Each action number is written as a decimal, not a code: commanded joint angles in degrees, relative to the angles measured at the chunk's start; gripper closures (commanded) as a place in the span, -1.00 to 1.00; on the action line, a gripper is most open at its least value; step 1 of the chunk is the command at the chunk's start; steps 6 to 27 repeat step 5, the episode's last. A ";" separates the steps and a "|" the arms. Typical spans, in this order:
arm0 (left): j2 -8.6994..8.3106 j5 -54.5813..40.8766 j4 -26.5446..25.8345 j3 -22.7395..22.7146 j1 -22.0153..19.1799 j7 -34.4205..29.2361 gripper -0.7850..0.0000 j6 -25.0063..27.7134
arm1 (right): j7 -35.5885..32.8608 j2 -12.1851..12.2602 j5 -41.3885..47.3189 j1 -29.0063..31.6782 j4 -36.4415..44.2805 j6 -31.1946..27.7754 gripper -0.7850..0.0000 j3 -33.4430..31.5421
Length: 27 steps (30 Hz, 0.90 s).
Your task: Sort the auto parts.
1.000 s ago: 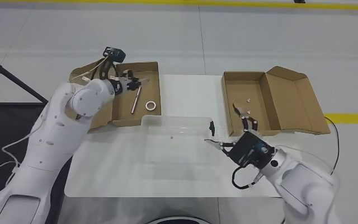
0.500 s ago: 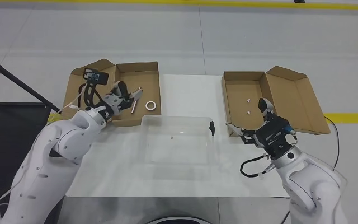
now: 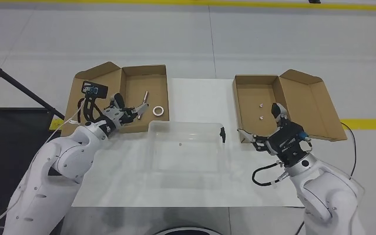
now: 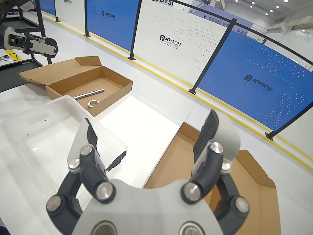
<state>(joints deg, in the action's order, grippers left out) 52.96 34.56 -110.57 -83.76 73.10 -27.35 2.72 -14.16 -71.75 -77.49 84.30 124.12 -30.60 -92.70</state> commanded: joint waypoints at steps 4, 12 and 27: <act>0.00 0.00 0.00 0.00 0.00 0.00 -1.00 0.00 | 0.00 0.00 0.00 0.00 0.00 0.00 -1.00 0.00; 0.00 0.00 0.00 0.00 0.00 0.00 -1.00 0.00 | 0.00 0.00 0.00 0.00 0.00 0.00 -1.00 0.00; 0.00 0.00 0.00 0.00 0.00 0.00 -1.00 0.00 | 0.00 0.00 0.00 0.00 0.00 0.00 -1.00 0.00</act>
